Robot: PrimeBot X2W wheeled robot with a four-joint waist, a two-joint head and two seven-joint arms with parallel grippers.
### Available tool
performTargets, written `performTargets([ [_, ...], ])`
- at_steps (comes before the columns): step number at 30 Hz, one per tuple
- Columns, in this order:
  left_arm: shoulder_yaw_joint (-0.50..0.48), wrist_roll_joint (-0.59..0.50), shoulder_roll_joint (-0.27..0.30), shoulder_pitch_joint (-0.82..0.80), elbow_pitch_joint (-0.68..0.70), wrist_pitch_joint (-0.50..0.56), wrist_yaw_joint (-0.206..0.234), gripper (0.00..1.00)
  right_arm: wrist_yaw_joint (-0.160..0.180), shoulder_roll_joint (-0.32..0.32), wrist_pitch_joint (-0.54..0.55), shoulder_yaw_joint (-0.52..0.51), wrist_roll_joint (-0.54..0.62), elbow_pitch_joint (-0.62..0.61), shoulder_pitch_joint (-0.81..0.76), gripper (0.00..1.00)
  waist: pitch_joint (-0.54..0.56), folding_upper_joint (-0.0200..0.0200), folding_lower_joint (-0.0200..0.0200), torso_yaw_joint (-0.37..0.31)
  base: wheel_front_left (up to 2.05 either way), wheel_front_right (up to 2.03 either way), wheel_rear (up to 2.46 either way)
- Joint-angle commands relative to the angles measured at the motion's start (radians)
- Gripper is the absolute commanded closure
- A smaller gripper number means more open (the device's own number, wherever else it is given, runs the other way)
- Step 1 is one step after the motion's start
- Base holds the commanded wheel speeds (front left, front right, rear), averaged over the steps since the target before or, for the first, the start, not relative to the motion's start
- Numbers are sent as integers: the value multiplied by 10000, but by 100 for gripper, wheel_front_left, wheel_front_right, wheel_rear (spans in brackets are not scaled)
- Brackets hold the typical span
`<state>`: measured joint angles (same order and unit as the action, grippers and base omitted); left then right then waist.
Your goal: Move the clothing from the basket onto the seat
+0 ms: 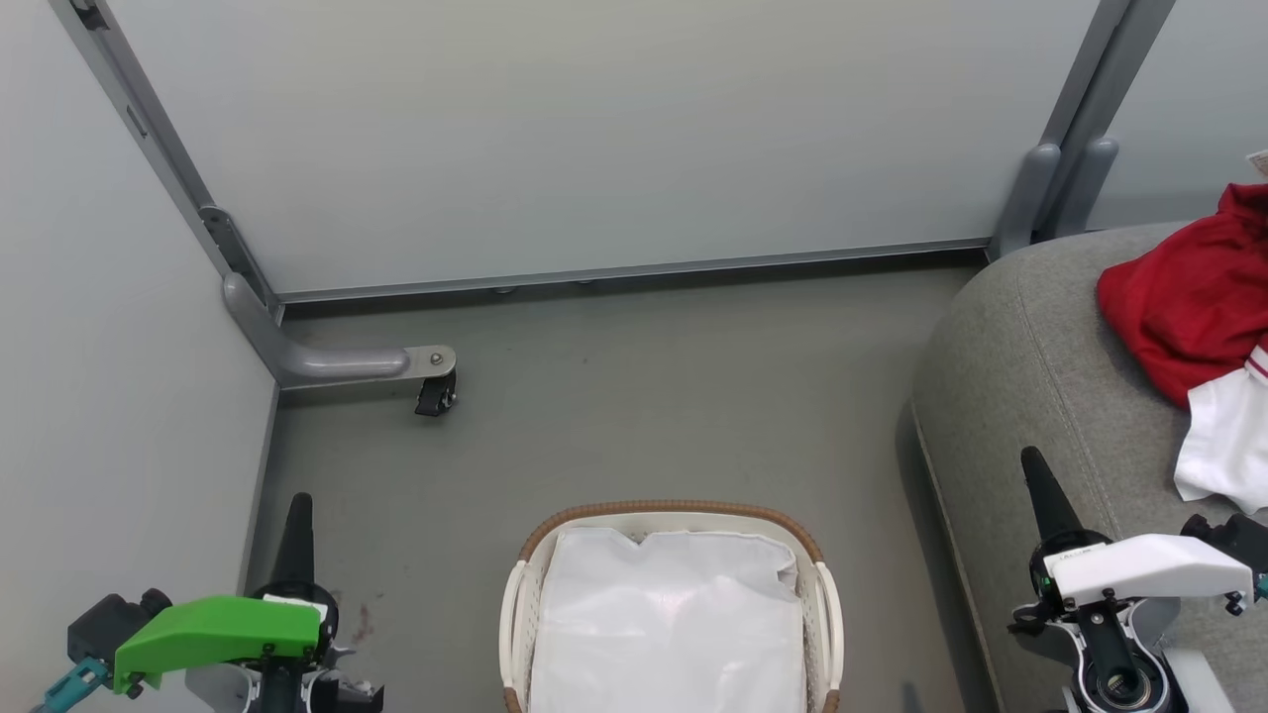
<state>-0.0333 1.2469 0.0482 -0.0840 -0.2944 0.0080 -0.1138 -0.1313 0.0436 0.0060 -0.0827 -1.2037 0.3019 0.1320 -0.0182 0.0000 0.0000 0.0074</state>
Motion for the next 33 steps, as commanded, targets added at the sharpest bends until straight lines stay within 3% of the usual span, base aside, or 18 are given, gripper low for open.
performTargets([
  [1,-88,246,27,-253,129,51,-39,100,5,65,72,-42,-271,-136,-72,100,4,0,0,-1,0,0,0],
  [33,-594,2570,33,-301,396,761,-146,100,6,85,778,-240,-2873,-459,-209,100,96,0,0,-47,0,0,0],
])
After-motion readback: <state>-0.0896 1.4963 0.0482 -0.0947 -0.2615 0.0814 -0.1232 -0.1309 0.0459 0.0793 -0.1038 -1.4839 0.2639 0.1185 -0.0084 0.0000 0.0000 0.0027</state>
